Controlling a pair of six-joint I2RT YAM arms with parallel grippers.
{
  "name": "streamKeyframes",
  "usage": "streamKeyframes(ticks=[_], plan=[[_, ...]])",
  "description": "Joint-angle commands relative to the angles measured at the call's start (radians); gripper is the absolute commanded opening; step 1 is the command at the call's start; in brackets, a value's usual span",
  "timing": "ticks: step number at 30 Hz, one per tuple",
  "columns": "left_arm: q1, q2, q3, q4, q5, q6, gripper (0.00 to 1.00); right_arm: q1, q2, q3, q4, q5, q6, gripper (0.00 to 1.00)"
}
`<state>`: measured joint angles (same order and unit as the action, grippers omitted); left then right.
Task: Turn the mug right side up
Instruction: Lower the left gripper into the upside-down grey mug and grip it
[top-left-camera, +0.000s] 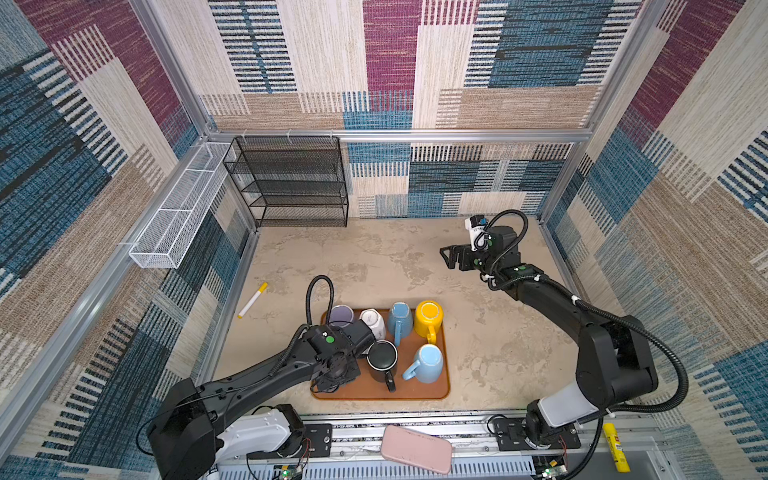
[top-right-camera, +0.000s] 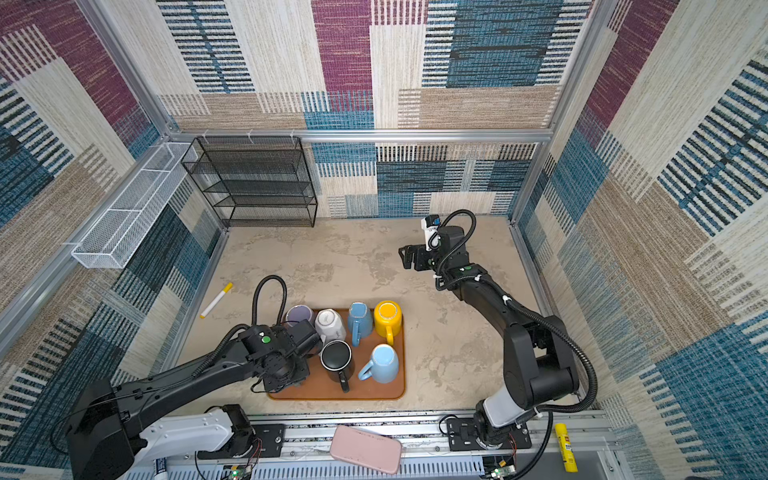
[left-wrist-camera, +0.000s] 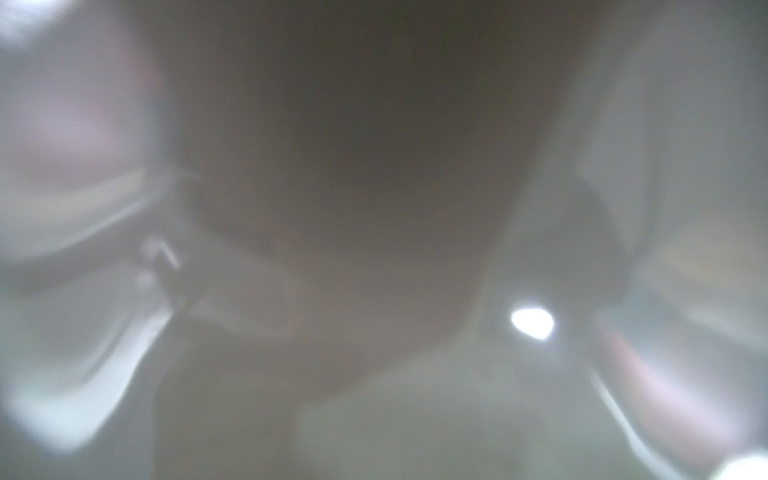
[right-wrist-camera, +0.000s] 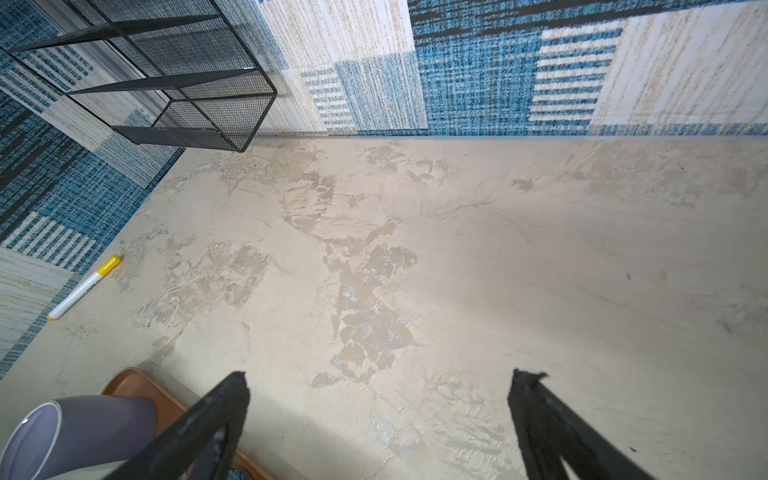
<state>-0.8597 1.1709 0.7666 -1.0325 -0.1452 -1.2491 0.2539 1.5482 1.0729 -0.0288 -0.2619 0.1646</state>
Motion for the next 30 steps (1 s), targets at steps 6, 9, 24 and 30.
streamKeyframes(ticks=[6, 9, 24, 30], plan=[[-0.003, -0.005, -0.027, 0.033, -0.067, -0.012, 0.27, 0.001, 0.001, 0.007, -0.005, 0.011, -0.005, 1.0], [-0.004, -0.007, -0.035, 0.043, -0.076, -0.015, 0.26, 0.001, 0.003, 0.009, -0.006, 0.014, -0.005, 1.0], [-0.009, -0.016, -0.035, 0.044, -0.1, -0.025, 0.01, 0.002, -0.009, 0.019, -0.017, 0.016, -0.008, 1.0], [-0.009, -0.029, -0.031, 0.042, -0.105, -0.025, 0.0, 0.002, -0.011, 0.018, -0.019, 0.017, -0.01, 1.0]])
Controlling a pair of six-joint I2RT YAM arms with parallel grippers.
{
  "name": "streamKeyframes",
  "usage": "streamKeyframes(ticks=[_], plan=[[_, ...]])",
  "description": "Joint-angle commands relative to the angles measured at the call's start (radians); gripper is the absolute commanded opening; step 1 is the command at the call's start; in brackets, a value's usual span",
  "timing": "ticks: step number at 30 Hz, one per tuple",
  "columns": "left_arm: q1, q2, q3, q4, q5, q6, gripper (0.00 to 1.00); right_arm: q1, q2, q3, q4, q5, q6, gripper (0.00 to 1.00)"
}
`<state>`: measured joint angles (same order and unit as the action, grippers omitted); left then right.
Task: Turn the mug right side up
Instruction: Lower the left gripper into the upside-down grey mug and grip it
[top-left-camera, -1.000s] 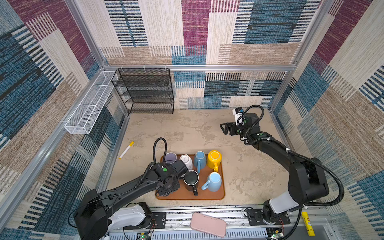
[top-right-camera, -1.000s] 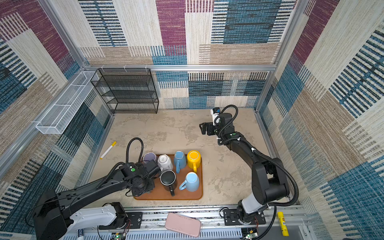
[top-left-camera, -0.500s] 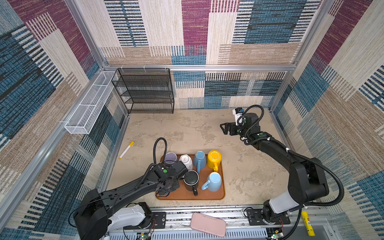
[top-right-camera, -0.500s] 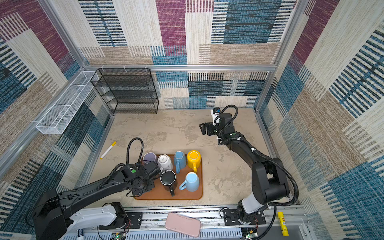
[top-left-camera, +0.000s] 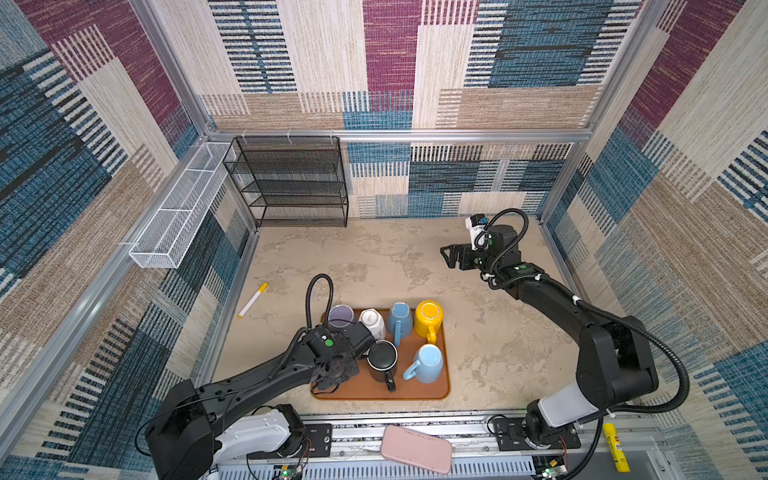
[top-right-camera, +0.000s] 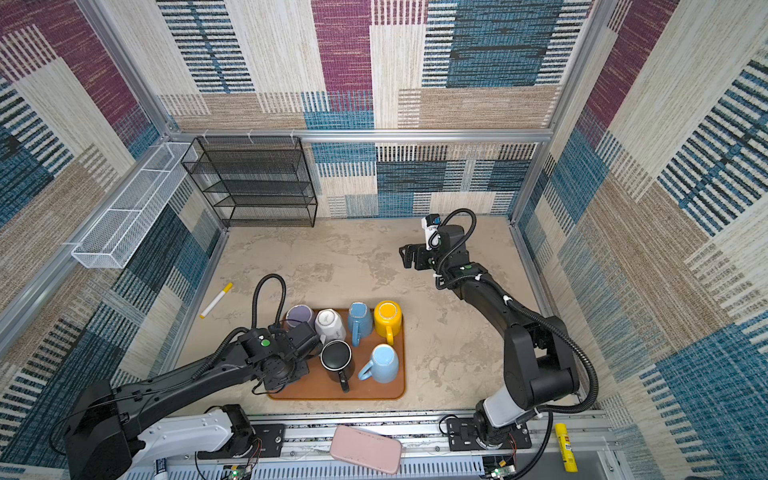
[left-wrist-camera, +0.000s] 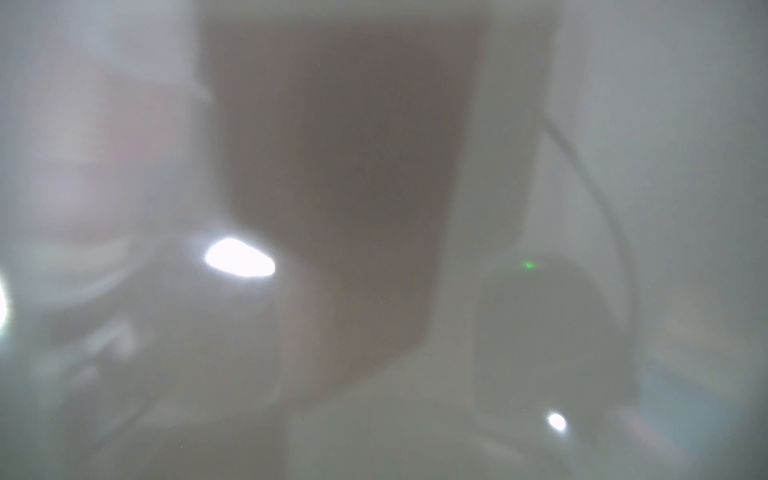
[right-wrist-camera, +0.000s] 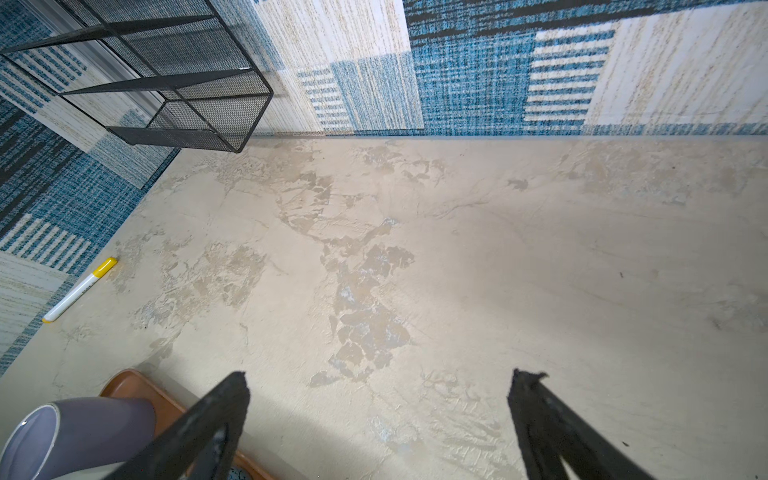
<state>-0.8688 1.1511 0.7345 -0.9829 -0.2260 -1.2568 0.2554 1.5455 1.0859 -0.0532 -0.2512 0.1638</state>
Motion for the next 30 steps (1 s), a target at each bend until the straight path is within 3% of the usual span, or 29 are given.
streamKeyframes(ticks=[1, 12, 23, 30], plan=[[0.0, -0.016, 0.002, -0.007, -0.026, -0.018, 0.0, 0.0, -0.008, 0.005, 0.007, 0.005, -0.009, 1.0], [0.0, -0.077, 0.102, -0.108, -0.015, 0.034, 0.0, 0.002, 0.002, -0.008, 0.03, -0.015, 0.001, 1.0], [0.006, -0.023, 0.312, -0.338, 0.038, 0.152, 0.0, 0.003, -0.005, -0.02, 0.034, -0.018, 0.002, 1.0], [0.021, 0.018, 0.428, -0.379, 0.048, 0.232, 0.0, 0.005, 0.0, -0.025, 0.046, -0.032, 0.014, 1.0]])
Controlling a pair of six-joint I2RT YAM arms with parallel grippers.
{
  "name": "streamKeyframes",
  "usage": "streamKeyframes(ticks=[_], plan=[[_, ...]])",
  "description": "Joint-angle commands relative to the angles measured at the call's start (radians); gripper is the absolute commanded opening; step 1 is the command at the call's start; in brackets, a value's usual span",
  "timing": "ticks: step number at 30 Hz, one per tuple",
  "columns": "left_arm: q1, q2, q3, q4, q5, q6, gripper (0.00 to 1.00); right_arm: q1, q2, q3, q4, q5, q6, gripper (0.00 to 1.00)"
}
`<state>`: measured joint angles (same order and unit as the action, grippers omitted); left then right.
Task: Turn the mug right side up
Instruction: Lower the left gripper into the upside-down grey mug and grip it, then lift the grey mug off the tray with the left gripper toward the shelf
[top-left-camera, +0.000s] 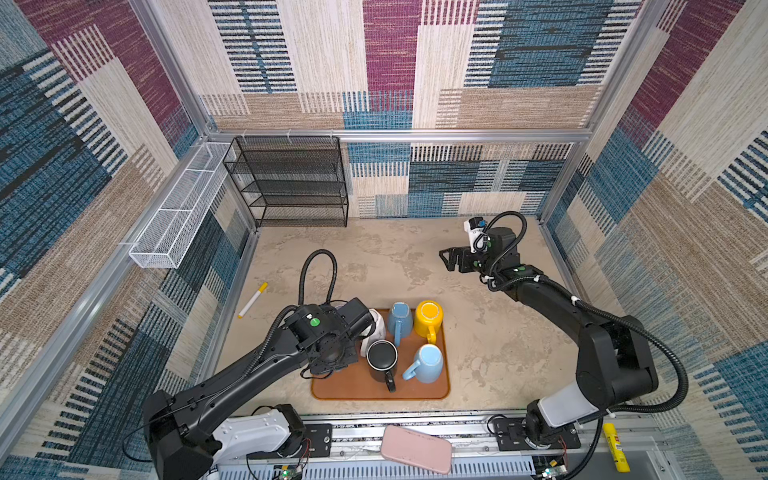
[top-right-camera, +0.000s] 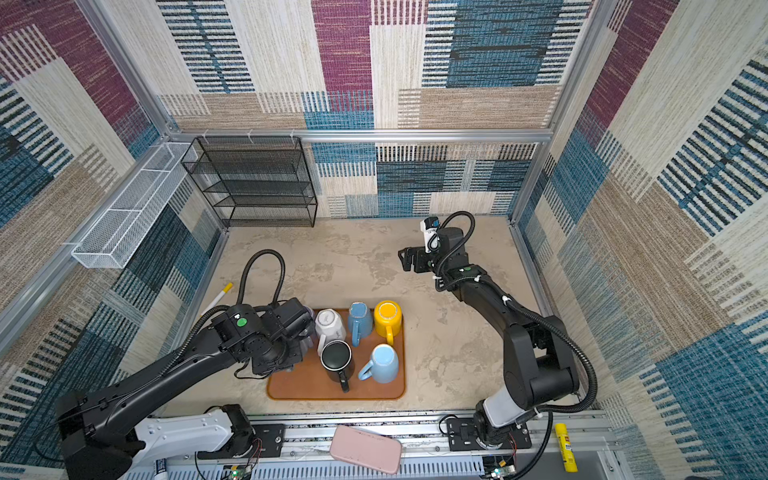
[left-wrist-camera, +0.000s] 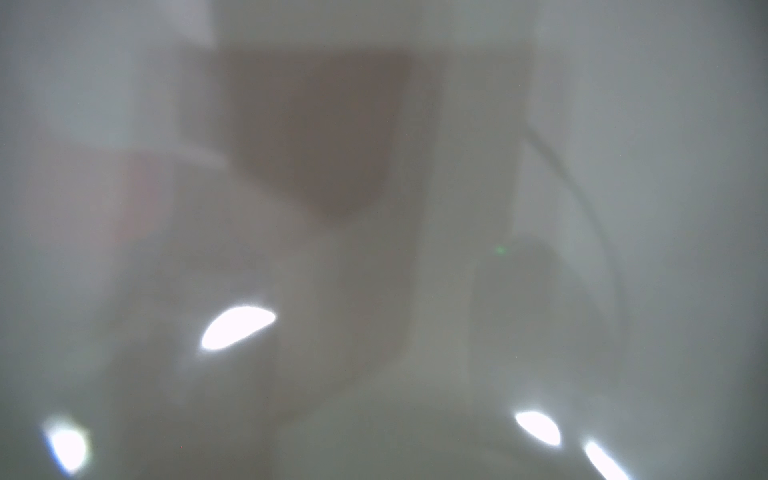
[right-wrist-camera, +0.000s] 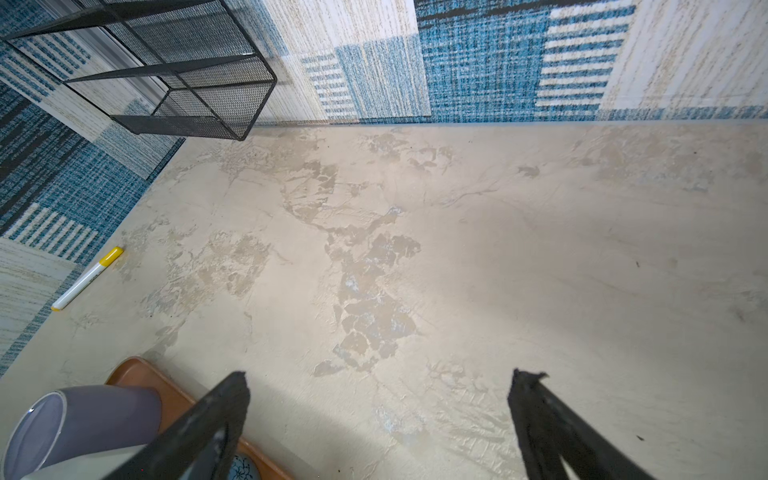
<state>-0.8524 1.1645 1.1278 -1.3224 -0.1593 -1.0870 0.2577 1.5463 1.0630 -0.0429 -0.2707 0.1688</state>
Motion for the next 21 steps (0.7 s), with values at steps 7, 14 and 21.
streamKeyframes(ticks=[7, 14, 21], plan=[[0.029, 0.019, 0.117, -0.057, 0.01, 0.142, 0.0, 0.002, -0.003, -0.013, 0.043, -0.015, 0.012, 1.0], [0.068, 0.047, 0.213, -0.056, 0.06, 0.238, 0.0, 0.003, -0.005, -0.014, 0.049, -0.024, 0.018, 1.0], [0.106, 0.082, 0.3, -0.045, 0.088, 0.319, 0.0, 0.005, -0.011, -0.021, 0.055, -0.021, 0.02, 1.0]])
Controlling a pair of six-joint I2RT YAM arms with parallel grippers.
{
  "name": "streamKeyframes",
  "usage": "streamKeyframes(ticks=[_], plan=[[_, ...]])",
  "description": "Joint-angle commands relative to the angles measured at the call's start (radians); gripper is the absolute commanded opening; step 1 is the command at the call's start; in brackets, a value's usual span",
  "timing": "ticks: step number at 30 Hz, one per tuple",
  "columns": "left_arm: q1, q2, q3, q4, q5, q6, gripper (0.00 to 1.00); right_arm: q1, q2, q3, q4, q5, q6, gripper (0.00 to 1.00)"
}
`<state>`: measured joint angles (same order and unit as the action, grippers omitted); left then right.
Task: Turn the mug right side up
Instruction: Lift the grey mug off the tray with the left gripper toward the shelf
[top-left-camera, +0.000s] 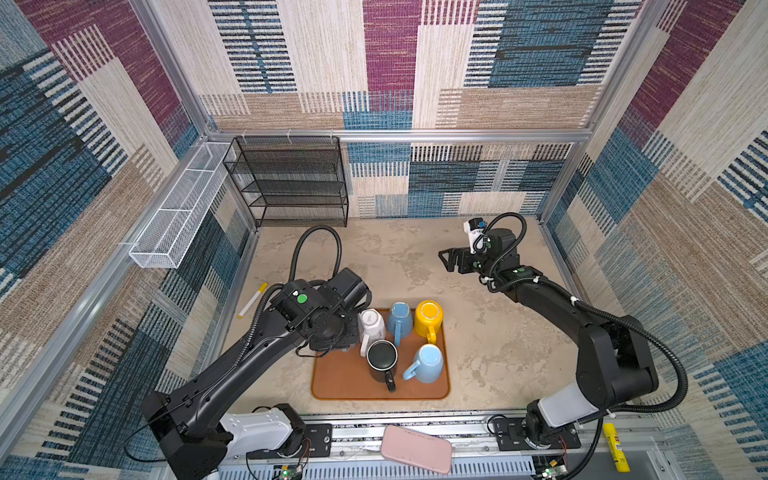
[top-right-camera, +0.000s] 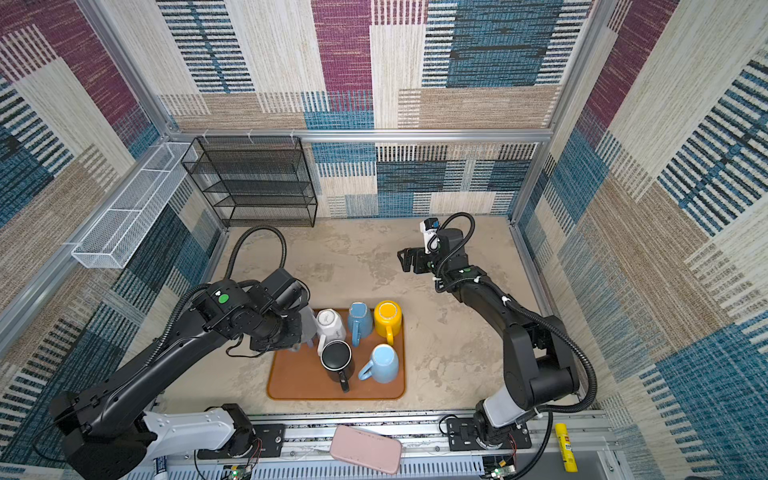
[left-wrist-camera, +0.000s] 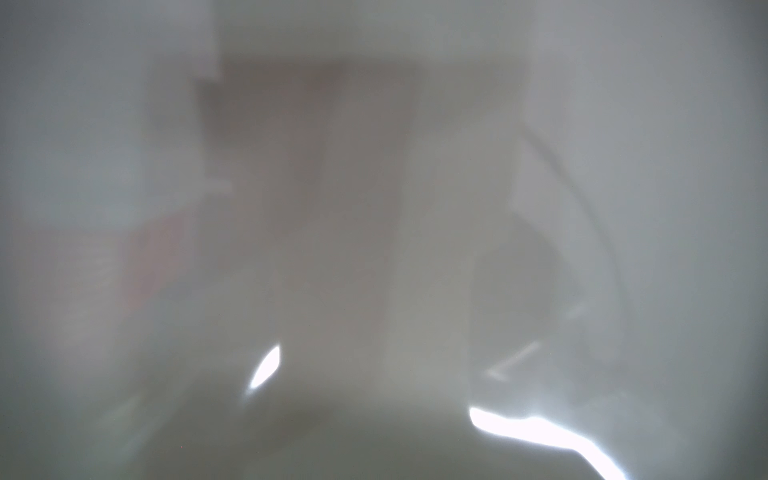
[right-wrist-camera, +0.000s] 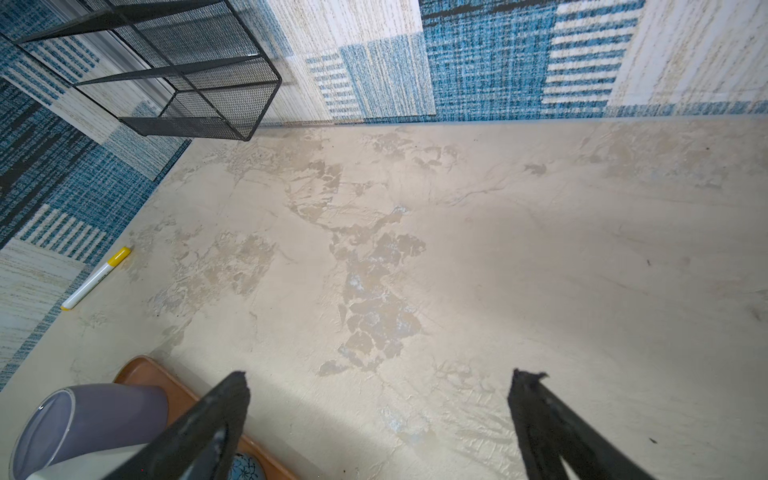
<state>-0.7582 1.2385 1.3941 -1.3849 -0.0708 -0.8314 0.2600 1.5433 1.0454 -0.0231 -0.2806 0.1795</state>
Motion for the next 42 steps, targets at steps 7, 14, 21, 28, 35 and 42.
streamKeyframes(ticks=[7, 14, 21, 28, 35, 42], plan=[[0.081, 0.026, 0.091, 0.128, 0.109, 0.108, 0.0, 0.002, -0.012, -0.004, 0.036, -0.018, 0.02, 1.0], [0.179, 0.049, 0.05, 0.421, 0.242, 0.159, 0.0, 0.002, -0.012, -0.014, 0.064, -0.032, 0.052, 1.0], [0.274, 0.182, 0.029, 0.764, 0.316, 0.219, 0.0, 0.001, 0.032, 0.029, 0.102, -0.083, 0.119, 0.99], [0.35, 0.372, 0.143, 0.947, 0.5, 0.269, 0.0, 0.002, 0.047, 0.049, 0.2, -0.197, 0.222, 1.0], [0.454, 0.503, 0.243, 1.192, 0.772, 0.171, 0.0, 0.002, 0.06, 0.06, 0.357, -0.33, 0.366, 1.0], [0.506, 0.536, 0.265, 1.383, 0.918, 0.121, 0.0, 0.002, 0.091, 0.098, 0.517, -0.483, 0.508, 0.98]])
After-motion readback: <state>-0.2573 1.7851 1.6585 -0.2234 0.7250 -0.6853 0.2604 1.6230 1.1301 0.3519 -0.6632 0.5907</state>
